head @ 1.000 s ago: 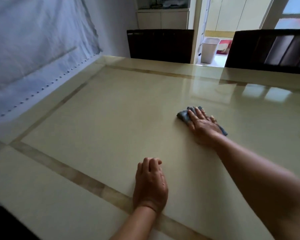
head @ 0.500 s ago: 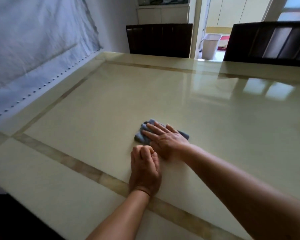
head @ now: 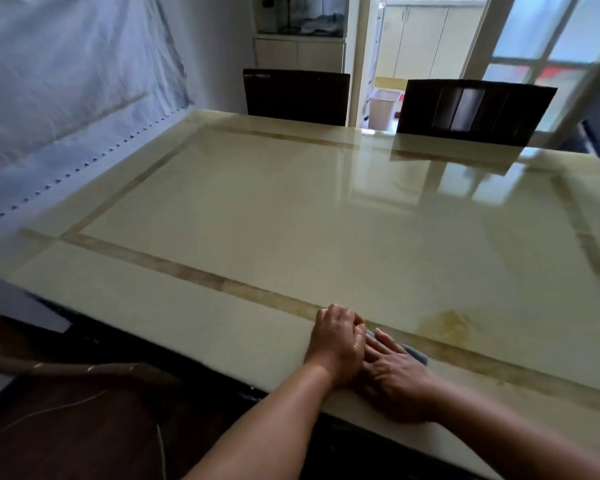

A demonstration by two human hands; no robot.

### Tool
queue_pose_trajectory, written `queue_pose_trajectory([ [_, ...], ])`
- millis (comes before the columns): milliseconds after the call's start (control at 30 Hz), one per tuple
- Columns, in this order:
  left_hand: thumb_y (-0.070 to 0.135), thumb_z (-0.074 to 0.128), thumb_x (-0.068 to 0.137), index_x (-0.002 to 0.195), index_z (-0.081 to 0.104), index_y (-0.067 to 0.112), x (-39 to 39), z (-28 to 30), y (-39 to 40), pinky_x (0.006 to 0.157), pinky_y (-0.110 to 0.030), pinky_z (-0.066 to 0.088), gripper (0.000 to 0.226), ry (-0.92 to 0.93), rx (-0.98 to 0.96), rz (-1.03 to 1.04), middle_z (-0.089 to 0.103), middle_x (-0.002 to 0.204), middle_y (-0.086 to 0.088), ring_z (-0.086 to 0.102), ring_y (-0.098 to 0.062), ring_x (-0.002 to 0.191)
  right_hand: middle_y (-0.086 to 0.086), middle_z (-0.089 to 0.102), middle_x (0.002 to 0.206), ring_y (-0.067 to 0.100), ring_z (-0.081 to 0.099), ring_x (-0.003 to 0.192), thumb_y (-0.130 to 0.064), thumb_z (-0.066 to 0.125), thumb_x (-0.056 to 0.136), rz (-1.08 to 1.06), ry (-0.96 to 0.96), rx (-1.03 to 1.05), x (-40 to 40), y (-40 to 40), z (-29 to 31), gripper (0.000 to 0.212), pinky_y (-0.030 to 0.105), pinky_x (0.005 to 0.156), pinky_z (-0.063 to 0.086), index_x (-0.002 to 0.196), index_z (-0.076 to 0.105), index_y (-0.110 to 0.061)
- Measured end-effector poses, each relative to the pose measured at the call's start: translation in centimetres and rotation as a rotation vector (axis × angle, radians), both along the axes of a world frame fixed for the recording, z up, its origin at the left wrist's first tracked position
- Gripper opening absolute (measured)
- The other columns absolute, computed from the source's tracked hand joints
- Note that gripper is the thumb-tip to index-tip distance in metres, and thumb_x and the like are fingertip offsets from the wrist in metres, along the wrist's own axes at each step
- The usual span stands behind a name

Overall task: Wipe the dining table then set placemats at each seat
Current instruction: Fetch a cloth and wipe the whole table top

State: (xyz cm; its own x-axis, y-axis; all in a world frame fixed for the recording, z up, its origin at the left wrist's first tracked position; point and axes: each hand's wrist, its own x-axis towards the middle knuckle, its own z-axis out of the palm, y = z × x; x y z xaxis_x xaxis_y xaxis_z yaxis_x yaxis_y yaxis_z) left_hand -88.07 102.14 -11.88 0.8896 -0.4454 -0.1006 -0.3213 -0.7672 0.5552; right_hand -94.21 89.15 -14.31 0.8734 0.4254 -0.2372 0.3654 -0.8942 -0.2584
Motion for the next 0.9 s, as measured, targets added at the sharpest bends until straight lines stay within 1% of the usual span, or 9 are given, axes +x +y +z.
queue_pose_trajectory([
  [67, 0.026, 0.042, 0.091, 0.112, 0.056, 0.013, -0.5, 0.6, 0.5, 0.105, -0.033, 0.030, 0.028, 0.033, 0.007, -0.096, 0.050, 0.123, -0.012, 0.040, -0.029, 0.118, -0.019, -0.029, 0.147, 0.006, -0.035, 0.135, -0.060, 0.009, 0.090, -0.073, 0.041, 0.010, -2.1, -1.6, 0.4, 0.054, 0.029, 0.110, -0.025, 0.139, -0.015, -0.054],
  [133, 0.024, 0.042, 0.091, 0.112, 0.057, 0.013, 0.0, 1.2, 1.1, 0.106, -0.033, 0.030, 0.028, 0.034, 0.051, -0.117, 0.054, 0.122, -0.013, 0.042, -0.029, 0.120, -0.020, -0.031, 0.146, 0.008, -0.034, 0.136, -0.052, 0.016, 0.095, -0.137, 0.054, -0.016, -3.5, -3.0, 1.0, 0.056, 0.029, 0.112, -0.019, 0.135, -0.022, -0.053],
  [200, 0.023, 0.041, 0.091, 0.108, 0.059, 0.013, 0.1, 1.4, 1.2, 0.103, -0.032, 0.032, 0.027, 0.045, 0.074, -0.100, 0.058, 0.119, -0.012, 0.044, -0.030, 0.117, -0.017, -0.029, 0.147, 0.010, -0.029, 0.139, -0.047, 0.019, 0.098, -0.217, 0.054, -0.060, -4.8, -3.8, 1.7, 0.056, 0.029, 0.113, -0.015, 0.141, -0.016, -0.046],
  [267, 0.023, 0.041, 0.091, 0.108, 0.059, 0.014, -0.2, 1.4, 1.4, 0.102, -0.033, 0.032, 0.026, 0.036, 0.106, -0.091, 0.058, 0.119, -0.011, 0.044, -0.030, 0.116, -0.016, -0.025, 0.150, 0.008, -0.028, 0.138, -0.045, 0.020, 0.099, -0.271, 0.068, -0.048, -5.0, -3.3, 1.8, 0.055, 0.031, 0.114, -0.013, 0.146, -0.008, -0.041],
  [467, 0.028, 0.039, 0.093, 0.115, 0.050, 0.014, -0.6, 1.0, -3.0, 0.107, -0.039, 0.029, 0.029, 0.048, 0.225, -0.159, 0.050, 0.125, -0.013, 0.038, -0.031, 0.123, -0.012, -0.014, 0.157, 0.009, -0.018, 0.143, -0.043, 0.022, 0.099, -0.385, 0.039, -0.009, -4.2, -5.2, 1.7, 0.053, 0.034, 0.115, -0.009, 0.148, 0.000, -0.040],
  [567, 0.027, 0.038, 0.094, 0.114, 0.050, 0.013, -0.7, 0.6, -6.1, 0.106, -0.037, 0.027, 0.027, 0.042, 0.187, -0.091, 0.047, 0.125, -0.014, 0.037, -0.030, 0.122, -0.012, -0.013, 0.158, 0.008, -0.016, 0.144, -0.045, 0.021, 0.099, -0.495, 0.031, 0.026, -2.4, -9.9, 1.5, 0.054, 0.033, 0.115, -0.007, 0.148, 0.001, -0.039],
  [700, 0.024, 0.035, 0.094, 0.119, 0.048, 0.015, -1.0, -0.3, -9.5, 0.104, -0.033, 0.026, 0.029, 0.003, 0.112, 0.063, 0.043, 0.128, -0.008, 0.037, -0.026, 0.119, -0.013, -0.011, 0.158, 0.007, -0.013, 0.144, -0.048, 0.018, 0.099, -0.582, 0.004, 0.024, 0.1, -17.5, 1.1, 0.053, 0.034, 0.115, -0.005, 0.148, 0.000, -0.040],
  [800, 0.019, 0.039, 0.092, 0.113, 0.051, 0.014, -1.3, -1.0, -12.4, 0.098, -0.031, 0.027, 0.025, -0.087, 0.034, 0.216, 0.047, 0.124, -0.009, 0.043, -0.027, 0.111, -0.011, -0.009, 0.159, 0.009, -0.011, 0.145, -0.046, 0.020, 0.099, -0.608, -0.030, 0.016, 2.9, -22.8, 0.7, 0.053, 0.036, 0.115, -0.002, 0.149, 0.003, -0.037],
  [900, 0.021, 0.037, 0.090, 0.109, 0.056, 0.013, -1.6, -1.7, -15.0, 0.099, -0.034, 0.030, 0.028, -0.148, -0.015, 0.293, 0.052, 0.121, -0.010, 0.047, -0.029, 0.109, -0.008, -0.006, 0.159, 0.011, -0.007, 0.146, -0.045, 0.020, 0.099, -0.638, -0.055, 0.011, 5.0, -27.4, 0.6, 0.053, 0.038, 0.116, -0.001, 0.149, 0.006, -0.035],
])
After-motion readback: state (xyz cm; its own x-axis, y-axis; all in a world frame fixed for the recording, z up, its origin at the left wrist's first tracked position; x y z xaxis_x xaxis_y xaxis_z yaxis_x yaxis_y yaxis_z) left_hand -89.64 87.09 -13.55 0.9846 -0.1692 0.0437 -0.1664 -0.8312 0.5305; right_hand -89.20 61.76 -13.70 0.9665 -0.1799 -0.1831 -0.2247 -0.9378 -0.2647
